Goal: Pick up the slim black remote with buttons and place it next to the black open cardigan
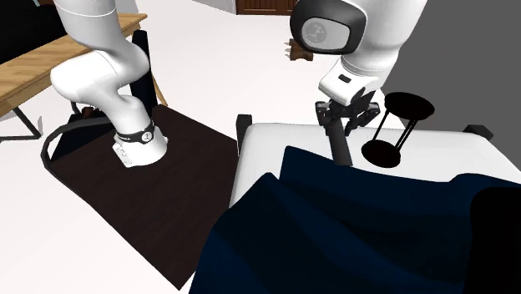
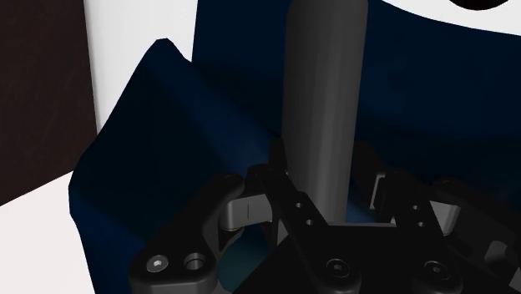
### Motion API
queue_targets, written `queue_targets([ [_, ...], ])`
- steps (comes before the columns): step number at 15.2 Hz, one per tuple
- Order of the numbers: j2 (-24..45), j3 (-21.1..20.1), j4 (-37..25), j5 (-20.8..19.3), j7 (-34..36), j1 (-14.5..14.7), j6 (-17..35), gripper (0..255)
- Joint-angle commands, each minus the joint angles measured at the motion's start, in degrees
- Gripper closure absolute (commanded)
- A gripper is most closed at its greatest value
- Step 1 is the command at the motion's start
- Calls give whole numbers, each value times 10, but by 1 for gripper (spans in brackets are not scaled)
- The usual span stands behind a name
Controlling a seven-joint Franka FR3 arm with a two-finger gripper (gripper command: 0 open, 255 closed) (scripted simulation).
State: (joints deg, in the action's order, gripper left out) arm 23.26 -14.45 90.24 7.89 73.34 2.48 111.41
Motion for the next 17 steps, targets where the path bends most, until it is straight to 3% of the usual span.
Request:
queue_targets([
  [1,-4,0,-9,0,2,0,-13,255],
  [3,-7,-1,-19,0,4,0,-25,255],
  [6,74,6,-143,-17,7,7,-70,255],
  [10,202,15,-354,-38,12,24,-155,255],
  [17,198,16,-295,-36,3,20,-100,255],
])
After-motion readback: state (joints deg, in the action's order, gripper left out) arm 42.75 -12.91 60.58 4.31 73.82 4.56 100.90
